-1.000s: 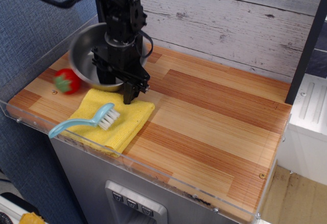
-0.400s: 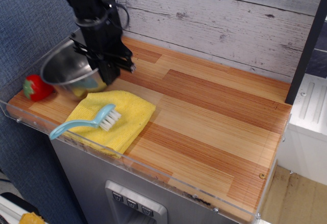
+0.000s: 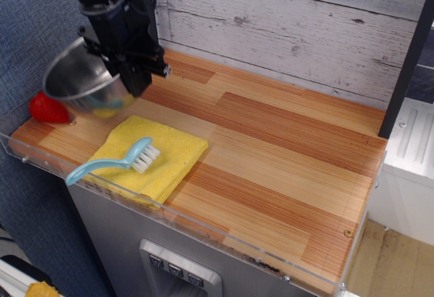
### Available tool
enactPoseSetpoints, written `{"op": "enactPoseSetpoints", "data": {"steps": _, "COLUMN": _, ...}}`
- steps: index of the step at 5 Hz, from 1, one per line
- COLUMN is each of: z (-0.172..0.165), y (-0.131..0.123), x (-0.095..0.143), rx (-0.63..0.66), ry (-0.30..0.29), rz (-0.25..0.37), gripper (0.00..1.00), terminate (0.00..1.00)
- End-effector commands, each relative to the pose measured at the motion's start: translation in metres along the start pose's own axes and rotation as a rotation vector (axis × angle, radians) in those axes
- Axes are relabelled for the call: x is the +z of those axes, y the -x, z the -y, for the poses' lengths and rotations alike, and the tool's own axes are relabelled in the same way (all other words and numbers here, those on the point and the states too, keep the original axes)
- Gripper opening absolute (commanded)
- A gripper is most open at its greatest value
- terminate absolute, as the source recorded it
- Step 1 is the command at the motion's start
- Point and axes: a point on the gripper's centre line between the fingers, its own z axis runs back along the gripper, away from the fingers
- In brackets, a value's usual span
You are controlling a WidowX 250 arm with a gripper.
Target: Move the bowl and place it next to the yellow cloth
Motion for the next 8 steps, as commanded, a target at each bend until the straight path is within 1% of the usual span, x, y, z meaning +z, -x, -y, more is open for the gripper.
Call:
{"op": "enactPoseSetpoints", "data": {"steps": 1, "z": 0.077, "y": -0.023, "x": 0.035, "rx": -0.142, "ry": -0.005, "rz": 0.062, "gripper": 0.00, "terminate": 0.00}}
{"op": "enactPoseSetpoints", "data": {"steps": 2, "z": 0.129, "y": -0.024, "x": 0.028, "rx": -0.225, "ry": -0.011, "rz": 0.022, "gripper": 0.00, "terminate": 0.00}}
{"op": "enactPoseSetpoints", "data": {"steps": 3, "z": 0.180, "y": -0.018, "x": 0.009, "rx": -0.325, "ry": 0.016, "rz": -0.020, "gripper": 0.00, "terminate": 0.00}}
{"op": "enactPoseSetpoints", "data": {"steps": 4, "z": 0.218, "y": -0.009, "x": -0.007, "rx": -0.386, "ry": 0.037, "rz": -0.050, "gripper": 0.00, "terminate": 0.00}}
{"op": "enactPoseSetpoints", "data": {"steps": 5, "z": 0.232, "y": 0.004, "x": -0.015, "rx": -0.417, "ry": 0.033, "rz": -0.069, "gripper": 0.00, "terminate": 0.00}}
{"op": "enactPoseSetpoints", "data": {"steps": 6, "z": 0.227, "y": 0.016, "x": -0.021, "rx": -0.415, "ry": 0.015, "rz": -0.093, "gripper": 0.00, "terminate": 0.00}}
{"op": "enactPoseSetpoints", "data": {"steps": 7, "z": 0.202, "y": 0.030, "x": -0.033, "rx": -0.370, "ry": -0.018, "rz": -0.148, "gripper": 0.00, "terminate": 0.00}}
{"op": "enactPoseSetpoints", "data": {"steps": 8, "z": 0.169, "y": 0.047, "x": -0.045, "rx": -0.320, "ry": -0.042, "rz": -0.206, "gripper": 0.00, "terminate": 0.00}}
